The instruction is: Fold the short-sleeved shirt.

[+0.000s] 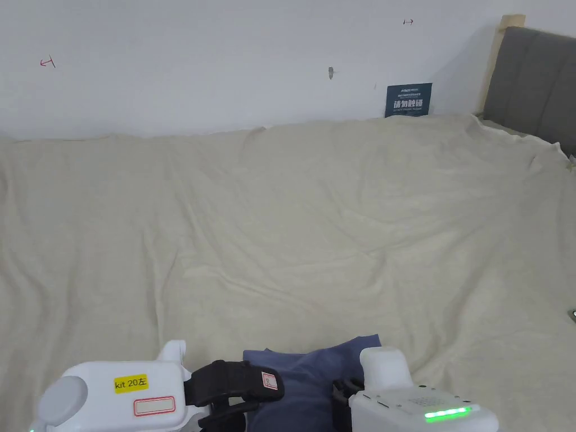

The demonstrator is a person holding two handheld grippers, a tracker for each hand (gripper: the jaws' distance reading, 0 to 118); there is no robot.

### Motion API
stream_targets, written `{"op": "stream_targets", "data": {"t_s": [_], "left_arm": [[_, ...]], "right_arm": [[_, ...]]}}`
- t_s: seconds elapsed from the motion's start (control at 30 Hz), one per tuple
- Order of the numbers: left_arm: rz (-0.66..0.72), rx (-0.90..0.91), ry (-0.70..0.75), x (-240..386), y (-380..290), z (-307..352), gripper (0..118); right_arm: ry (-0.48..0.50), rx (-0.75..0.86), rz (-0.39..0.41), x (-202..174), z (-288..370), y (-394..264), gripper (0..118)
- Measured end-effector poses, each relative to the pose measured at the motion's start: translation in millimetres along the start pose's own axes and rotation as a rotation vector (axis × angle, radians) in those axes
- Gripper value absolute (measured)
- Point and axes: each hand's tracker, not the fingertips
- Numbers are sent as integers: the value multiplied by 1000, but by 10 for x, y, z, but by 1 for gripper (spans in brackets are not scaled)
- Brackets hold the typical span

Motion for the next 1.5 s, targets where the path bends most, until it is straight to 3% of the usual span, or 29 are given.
{"op": "stream_targets", "data": {"t_s": [0.13, 0.2, 0.27, 0.3, 0.33, 0.37, 0.4, 0.53, 0.67, 0.77, 0.9, 1.03, 1.27, 1.4, 1.5], "left_arm": [[9, -103, 15, -47, 45, -342, 94], [15, -84, -70, -20, 49, -403, 94], [20, -84, -42, 3, 85, -483, 94], [22, -85, -41, 2, 84, -497, 89], [34, -73, -28, 0, 89, -503, 75], [45, -71, 47, -25, 99, -509, 50], [43, -78, 5, -43, 106, -525, 43], [42, -87, -14, -56, 99, -416, 42], [21, -87, 14, -59, 123, -256, 39], [-23, -53, 62, -73, 137, -19, 39], [-39, 46, 108, -176, 158, 472, 38], [-46, 117, 233, -407, 298, 1128, 39], [21, 274, 369, -1005, 568, 2282, 39], [43, 327, 471, -1248, 709, 2811, 39], [75, 347, 531, -1418, 864, 3171, 39]], "right_arm": [[-1, -1, 5, -6, -19, 0, 0], [0, -3, 5, 1, -6, 7, 0], [5, -1, -31, 4, 31, 22, 0], [15, -1, -53, 26, 34, 28, 0], [21, -2, -64, 46, 29, 33, 0], [16, -8, -54, 49, 28, 45, 0], [4, -18, -49, 56, 26, 54, 0], [27, -11, -80, 39, 139, 106, 0], [-2, 12, -25, -56, 222, 148, 0], [1, 13, -31, -106, 262, 175, 0], [38, 11, -68, -168, 257, 215, 0], [-4, 22, 3, -343, 212, 247, 0], [1, 25, -31, -596, 96, 252, 0], [-37, 7, 33, -723, 59, 300, 0], [-38, 7, 29, -792, 60, 341, 0]]}}
